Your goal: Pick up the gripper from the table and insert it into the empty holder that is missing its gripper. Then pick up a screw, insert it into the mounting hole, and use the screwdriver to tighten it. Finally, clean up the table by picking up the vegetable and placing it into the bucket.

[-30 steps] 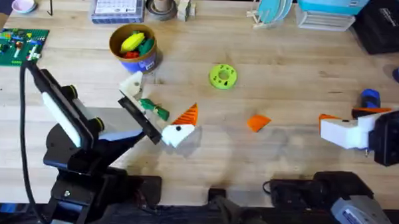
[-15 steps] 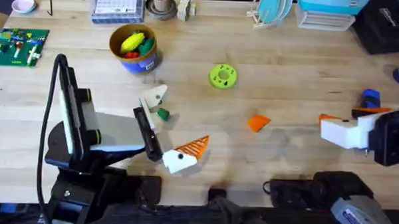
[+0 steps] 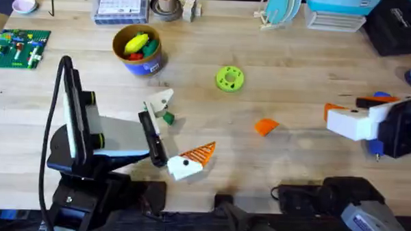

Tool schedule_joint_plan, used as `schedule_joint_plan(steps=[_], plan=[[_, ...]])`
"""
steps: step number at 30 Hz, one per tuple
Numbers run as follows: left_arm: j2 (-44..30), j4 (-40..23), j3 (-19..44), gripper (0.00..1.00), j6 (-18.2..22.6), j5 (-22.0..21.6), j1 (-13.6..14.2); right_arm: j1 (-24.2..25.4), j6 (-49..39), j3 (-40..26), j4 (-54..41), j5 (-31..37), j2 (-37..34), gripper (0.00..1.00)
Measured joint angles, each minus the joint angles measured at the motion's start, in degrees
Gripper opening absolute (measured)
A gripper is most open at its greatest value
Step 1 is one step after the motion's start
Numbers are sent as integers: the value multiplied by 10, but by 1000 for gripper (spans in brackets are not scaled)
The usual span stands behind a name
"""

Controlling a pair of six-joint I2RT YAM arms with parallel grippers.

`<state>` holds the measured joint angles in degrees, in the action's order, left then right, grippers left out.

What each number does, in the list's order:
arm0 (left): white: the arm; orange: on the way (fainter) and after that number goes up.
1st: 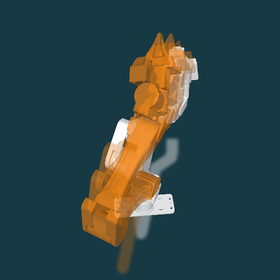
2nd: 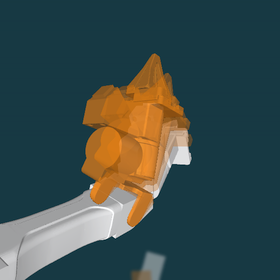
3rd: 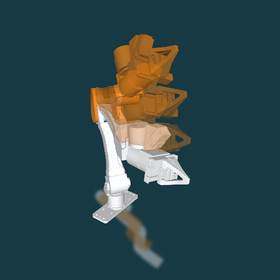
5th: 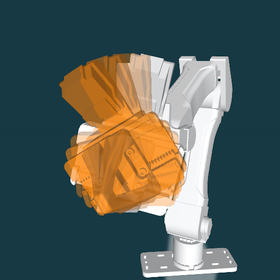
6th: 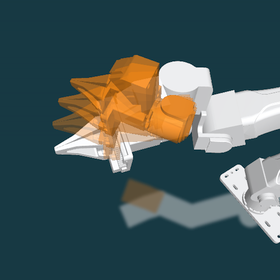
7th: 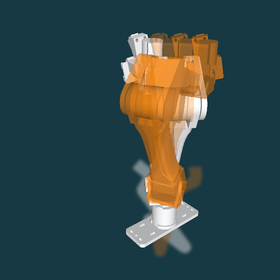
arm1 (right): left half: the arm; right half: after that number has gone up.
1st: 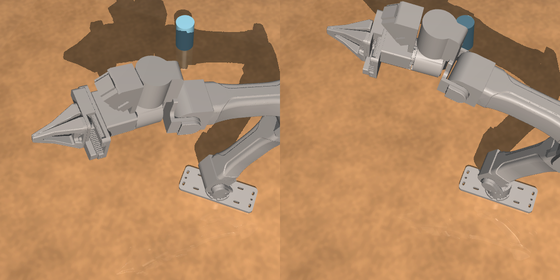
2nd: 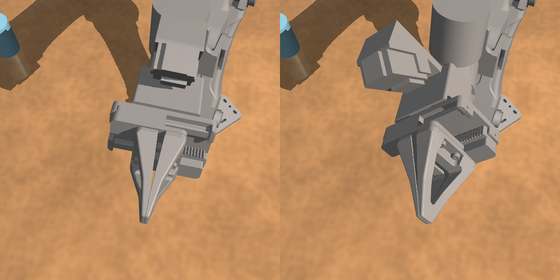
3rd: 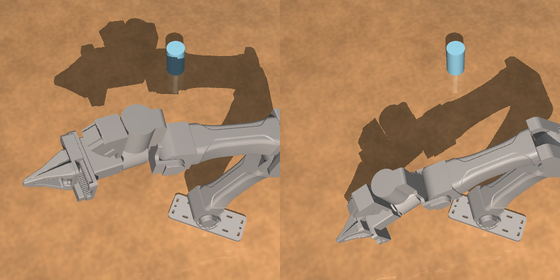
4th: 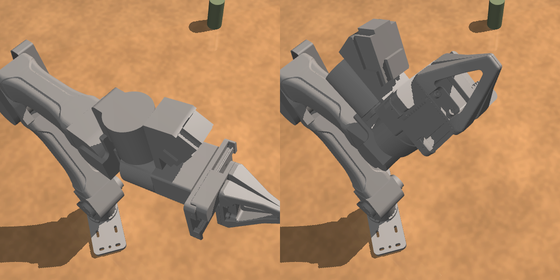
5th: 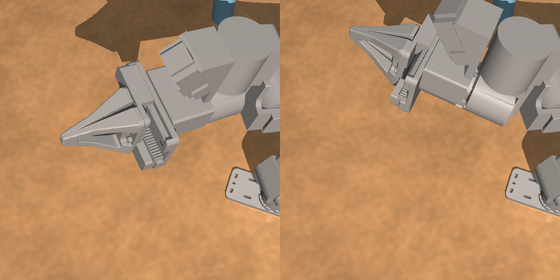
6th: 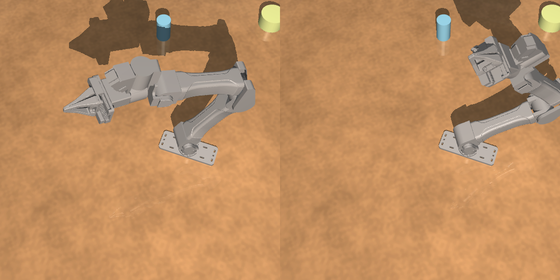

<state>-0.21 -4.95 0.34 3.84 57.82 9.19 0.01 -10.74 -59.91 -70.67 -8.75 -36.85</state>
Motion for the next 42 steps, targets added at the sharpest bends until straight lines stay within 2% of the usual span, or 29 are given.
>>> schedule_joint_plan(steps=[7, 14, 19, 24, 33, 42], plan=[[0, -2, 0, 993, 0, 0, 0, -38, 6, -1, -41, -43, -109, 752], [0, -2, 0, 993, 0, 0, 0, -143, 33, -1, -40, -55, -257, 752], [0, -3, 0, 993, 0, 0, 0, -157, 50, -1, -35, -55, -351, 755], [0, -3, 0, 993, 0, 0, 0, -183, 78, 0, -9, -43, -366, 756], [0, -3, 0, 994, 0, 0, 0, -299, 148, 54, 81, 45, -366, 755], [0, -3, 0, 993, 0, 0, 0, -306, 168, 85, 122, 77, -366, 753]])
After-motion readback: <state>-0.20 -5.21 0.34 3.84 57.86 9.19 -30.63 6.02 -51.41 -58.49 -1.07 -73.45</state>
